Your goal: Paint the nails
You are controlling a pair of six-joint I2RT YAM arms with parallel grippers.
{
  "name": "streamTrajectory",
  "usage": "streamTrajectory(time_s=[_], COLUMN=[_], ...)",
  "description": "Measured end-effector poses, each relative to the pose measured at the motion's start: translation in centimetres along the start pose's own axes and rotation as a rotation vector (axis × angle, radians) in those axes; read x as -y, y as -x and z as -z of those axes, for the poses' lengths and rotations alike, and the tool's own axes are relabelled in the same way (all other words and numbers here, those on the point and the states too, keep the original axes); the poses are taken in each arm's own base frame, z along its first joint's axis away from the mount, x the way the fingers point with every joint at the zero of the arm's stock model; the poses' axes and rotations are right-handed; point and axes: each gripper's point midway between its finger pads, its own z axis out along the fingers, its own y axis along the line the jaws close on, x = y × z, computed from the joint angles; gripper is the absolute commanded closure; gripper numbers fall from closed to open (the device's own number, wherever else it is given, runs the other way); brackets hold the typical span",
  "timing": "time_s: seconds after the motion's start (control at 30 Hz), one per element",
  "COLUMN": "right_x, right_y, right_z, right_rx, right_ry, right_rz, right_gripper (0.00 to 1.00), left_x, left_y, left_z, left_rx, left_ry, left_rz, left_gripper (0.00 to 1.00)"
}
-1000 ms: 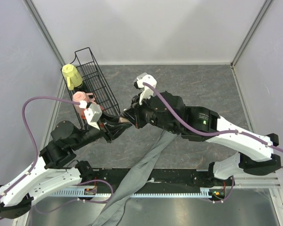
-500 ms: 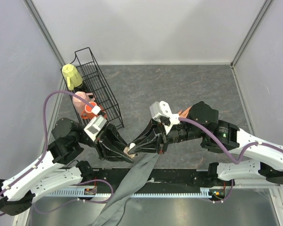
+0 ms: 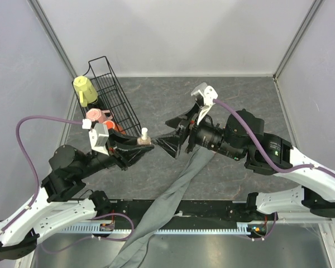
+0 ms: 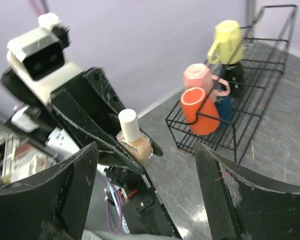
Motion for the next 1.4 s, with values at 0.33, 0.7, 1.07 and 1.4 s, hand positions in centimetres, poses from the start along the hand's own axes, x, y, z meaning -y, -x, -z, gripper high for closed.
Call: streamTrajectory(time_s=[0.33,0.7,1.07,1.4], right_x=[1.5,2.1,2.7,-3.9], right_y=[-1.2,-3.6,-3.4,-4.1], right_z=[-4.3,-6.5,-5.9,-1.8], right_rx=[-0.033,-0.085,-0.081,-0.084], right_ry=[-0.236,-0.388,-0.422,0.086], right_rz=[-0.065,0.015,0.056,0.131], right_gripper=[0.36,0.53,1.00,1.00], left_x=[-4.8,-5.5,-2.9,4.5], left_y=[-1.7,-2.7,-2.7,-2.0], left_z=[0.1,0.1,-0.1,0.9], left_rx=[-0.019,-0.037,-0.050,-0.041], left_ry=[0.250,0.280,0.130,-0.262], left_rz=[-0.015,-0.013,-0.008,0.071], left_gripper=[0.98,0.98,0.98,0.98])
